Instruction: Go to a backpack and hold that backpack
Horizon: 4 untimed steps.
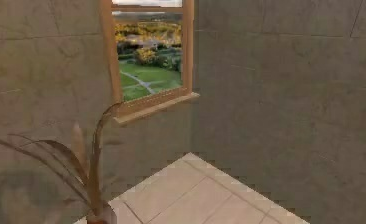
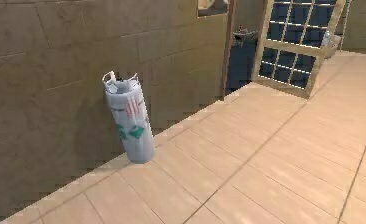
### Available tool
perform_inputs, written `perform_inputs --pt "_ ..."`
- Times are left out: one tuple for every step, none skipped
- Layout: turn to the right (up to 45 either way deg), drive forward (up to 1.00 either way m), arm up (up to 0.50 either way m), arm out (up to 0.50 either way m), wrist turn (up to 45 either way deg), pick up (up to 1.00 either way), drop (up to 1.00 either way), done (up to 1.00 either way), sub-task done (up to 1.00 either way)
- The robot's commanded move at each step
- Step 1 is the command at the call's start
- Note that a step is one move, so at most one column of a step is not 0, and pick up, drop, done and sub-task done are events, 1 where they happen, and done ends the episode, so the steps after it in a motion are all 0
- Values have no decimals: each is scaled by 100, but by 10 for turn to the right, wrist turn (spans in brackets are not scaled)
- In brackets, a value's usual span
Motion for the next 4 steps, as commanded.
perform_inputs --pt "-450 0 0 0 0 0 0 0 0" --pt "-450 0 0 0 0 0 0 0 0" --pt "-420 0 0 0 0 0 0 0 0" --pt "0 25 0 0 0 0 0 0 0"
